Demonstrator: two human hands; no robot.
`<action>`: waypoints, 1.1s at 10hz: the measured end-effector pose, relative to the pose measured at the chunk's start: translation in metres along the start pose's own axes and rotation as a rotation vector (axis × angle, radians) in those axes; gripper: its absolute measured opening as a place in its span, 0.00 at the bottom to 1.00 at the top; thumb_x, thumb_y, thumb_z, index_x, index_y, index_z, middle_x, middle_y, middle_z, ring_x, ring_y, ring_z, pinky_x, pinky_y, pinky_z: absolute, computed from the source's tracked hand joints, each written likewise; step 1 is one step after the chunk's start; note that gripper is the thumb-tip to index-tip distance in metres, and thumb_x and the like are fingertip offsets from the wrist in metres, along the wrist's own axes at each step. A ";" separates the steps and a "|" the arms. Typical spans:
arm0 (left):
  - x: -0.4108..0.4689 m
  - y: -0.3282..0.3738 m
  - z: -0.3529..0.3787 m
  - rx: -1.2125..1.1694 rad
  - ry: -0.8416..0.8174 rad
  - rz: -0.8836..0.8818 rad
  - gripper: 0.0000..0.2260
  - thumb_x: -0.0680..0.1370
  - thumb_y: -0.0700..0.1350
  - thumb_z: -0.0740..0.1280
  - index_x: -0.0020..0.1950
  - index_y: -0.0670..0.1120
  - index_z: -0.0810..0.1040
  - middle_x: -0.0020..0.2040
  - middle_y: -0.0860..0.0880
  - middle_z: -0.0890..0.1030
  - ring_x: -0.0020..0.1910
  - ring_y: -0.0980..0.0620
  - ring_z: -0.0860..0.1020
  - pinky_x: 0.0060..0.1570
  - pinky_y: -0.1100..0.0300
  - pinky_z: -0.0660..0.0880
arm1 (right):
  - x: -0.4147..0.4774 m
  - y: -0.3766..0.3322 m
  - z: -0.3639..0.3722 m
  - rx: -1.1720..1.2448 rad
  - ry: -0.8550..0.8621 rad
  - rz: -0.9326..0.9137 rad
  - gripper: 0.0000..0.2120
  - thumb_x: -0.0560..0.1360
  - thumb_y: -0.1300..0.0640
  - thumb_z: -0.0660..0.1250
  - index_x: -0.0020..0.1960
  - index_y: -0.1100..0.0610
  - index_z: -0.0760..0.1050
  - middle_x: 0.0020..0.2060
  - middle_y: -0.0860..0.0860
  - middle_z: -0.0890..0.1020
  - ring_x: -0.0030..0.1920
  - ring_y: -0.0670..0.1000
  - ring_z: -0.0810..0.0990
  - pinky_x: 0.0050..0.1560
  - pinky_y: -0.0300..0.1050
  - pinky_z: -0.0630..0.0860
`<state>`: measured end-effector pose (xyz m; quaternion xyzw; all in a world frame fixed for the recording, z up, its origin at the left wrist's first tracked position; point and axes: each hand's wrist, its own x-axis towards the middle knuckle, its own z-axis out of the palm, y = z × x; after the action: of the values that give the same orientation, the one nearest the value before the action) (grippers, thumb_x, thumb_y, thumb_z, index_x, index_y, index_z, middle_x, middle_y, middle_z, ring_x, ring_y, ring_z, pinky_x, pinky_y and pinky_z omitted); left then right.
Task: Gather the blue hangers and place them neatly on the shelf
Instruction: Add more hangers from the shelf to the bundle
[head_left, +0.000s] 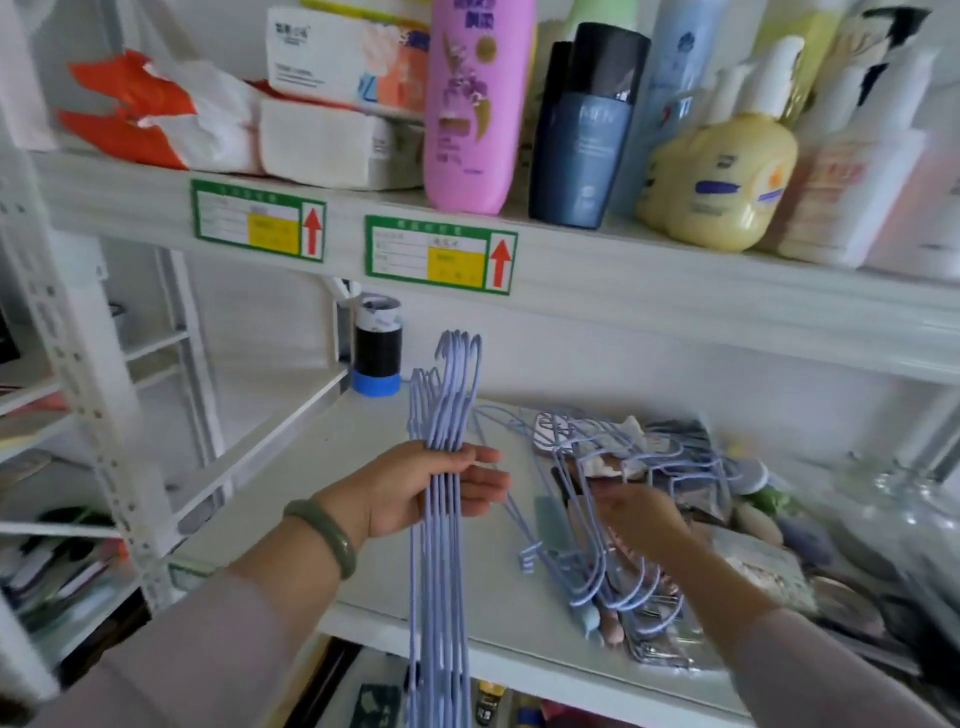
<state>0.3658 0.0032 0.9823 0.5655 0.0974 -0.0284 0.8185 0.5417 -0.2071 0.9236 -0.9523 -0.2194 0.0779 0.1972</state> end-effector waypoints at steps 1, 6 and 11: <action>0.020 0.004 0.000 0.021 -0.012 -0.028 0.12 0.80 0.36 0.55 0.51 0.38 0.79 0.40 0.43 0.87 0.38 0.50 0.86 0.37 0.59 0.82 | -0.007 0.000 0.022 -0.006 0.006 0.049 0.12 0.75 0.56 0.61 0.54 0.58 0.80 0.52 0.56 0.83 0.53 0.56 0.80 0.49 0.42 0.72; 0.079 -0.003 -0.012 0.074 0.081 -0.073 0.15 0.77 0.31 0.55 0.63 0.33 0.72 0.49 0.41 0.82 0.48 0.47 0.82 0.49 0.58 0.80 | -0.057 -0.054 0.044 0.361 0.118 0.063 0.20 0.79 0.53 0.55 0.29 0.56 0.65 0.27 0.53 0.72 0.31 0.52 0.70 0.34 0.45 0.63; 0.096 0.001 -0.005 -0.244 0.116 -0.032 0.12 0.81 0.37 0.55 0.45 0.37 0.78 0.32 0.44 0.86 0.31 0.52 0.85 0.32 0.62 0.82 | -0.023 -0.019 0.048 -0.050 0.240 0.052 0.15 0.78 0.50 0.54 0.45 0.55 0.77 0.42 0.52 0.82 0.43 0.53 0.80 0.41 0.42 0.75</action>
<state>0.4592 0.0140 0.9637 0.4610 0.1562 0.0035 0.8735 0.5026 -0.1850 0.8891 -0.9648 -0.1713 -0.0372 0.1962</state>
